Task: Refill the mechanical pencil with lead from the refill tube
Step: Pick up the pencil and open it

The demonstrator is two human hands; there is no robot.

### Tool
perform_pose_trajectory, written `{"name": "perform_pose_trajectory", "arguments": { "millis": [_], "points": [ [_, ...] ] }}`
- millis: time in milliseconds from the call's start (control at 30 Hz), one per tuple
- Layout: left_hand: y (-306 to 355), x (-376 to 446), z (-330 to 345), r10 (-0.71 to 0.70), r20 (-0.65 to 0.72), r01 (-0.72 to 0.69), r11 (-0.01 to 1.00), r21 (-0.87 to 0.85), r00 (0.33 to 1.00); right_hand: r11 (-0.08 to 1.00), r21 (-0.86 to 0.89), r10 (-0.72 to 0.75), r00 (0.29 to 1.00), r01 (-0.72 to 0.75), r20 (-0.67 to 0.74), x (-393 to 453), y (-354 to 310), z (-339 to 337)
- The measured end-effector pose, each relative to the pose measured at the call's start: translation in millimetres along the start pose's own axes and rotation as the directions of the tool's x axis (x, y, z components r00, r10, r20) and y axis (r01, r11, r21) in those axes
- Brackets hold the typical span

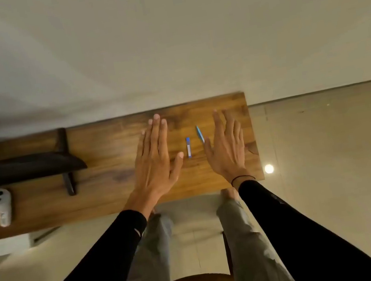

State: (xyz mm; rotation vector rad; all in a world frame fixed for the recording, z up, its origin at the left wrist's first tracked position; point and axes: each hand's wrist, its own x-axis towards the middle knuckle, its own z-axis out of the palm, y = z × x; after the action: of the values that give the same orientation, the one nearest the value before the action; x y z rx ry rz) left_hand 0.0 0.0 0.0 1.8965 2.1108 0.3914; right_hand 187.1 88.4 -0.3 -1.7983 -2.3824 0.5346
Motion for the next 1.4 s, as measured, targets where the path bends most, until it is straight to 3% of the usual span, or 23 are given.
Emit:
{"name": "perform_pose_trajectory", "arguments": {
  "millis": [200, 400, 567, 633, 667, 767, 833, 933, 1033, 1133, 1400],
  "points": [
    [-28.1, -12.8, 104.4, -0.127, 0.016, 0.128, 0.984, -0.12, 0.992, 0.957, 0.165, 0.228, 0.971, -0.237, 0.069, 11.5, 21.5, 105.9],
    [-26.3, -17.1, 169.8, -0.258, -0.077, 0.202, 0.882, -0.426, 0.963, 0.945, 0.229, 0.215, 0.972, -0.232, 0.096, 25.3, 33.7, 151.6],
    [-27.6, -19.3, 192.3, -0.297, -0.131, 0.159, 0.775, -0.611, 0.946, 0.897, 0.345, 0.246, 0.96, -0.277, 0.133, 28.9, 40.3, 154.6],
    [-28.0, -22.4, 195.3, -0.31, -0.117, 0.152, 0.719, -0.678, 0.943, 0.779, 0.497, 0.359, 0.922, -0.382, 0.146, 24.2, 41.2, 153.7],
    [-28.0, -24.5, 196.1, -0.304, -0.111, 0.145, 0.705, -0.694, 0.946, 0.661, 0.616, 0.406, 0.895, -0.428, 0.187, 20.6, 40.5, 154.2],
    [-30.6, -22.2, 198.5, -0.263, -0.118, 0.123, 0.742, -0.659, 0.958, 0.178, 0.874, 0.439, 0.832, -0.452, 0.34, 10.1, 33.5, 157.0],
    [-34.4, -12.4, 199.9, -0.238, -0.158, 0.092, 0.78, -0.619, 0.958, 0.012, 0.909, 0.395, 0.837, -0.418, 0.379, 6.9, 28.3, 159.3],
    [-46.1, 7.2, 200.6, -0.202, -0.221, 0.023, 0.785, -0.619, 0.954, 0.021, 0.935, 0.337, 0.883, -0.353, 0.326, 6.4, 25.1, 164.5],
    [-61.0, 21.9, 200.4, -0.072, -0.193, -0.064, 0.784, -0.617, 0.978, 0.072, 0.947, 0.302, 0.912, -0.312, 0.277, 7.1, 26.7, 170.3],
    [-65.1, 34.0, 194.5, 0.052, -0.17, -0.138, 0.826, -0.547, 0.984, 0.02, 0.948, 0.282, 0.912, -0.317, 0.299, 9.8, 30.3, 170.0],
    [-65.5, 39.6, 173.7, 0.159, -0.208, -0.228, 0.902, -0.367, 0.965, 0.098, 0.98, 0.236, 0.961, -0.172, 0.145, 16.7, 42.7, 145.8]
  ]
}}
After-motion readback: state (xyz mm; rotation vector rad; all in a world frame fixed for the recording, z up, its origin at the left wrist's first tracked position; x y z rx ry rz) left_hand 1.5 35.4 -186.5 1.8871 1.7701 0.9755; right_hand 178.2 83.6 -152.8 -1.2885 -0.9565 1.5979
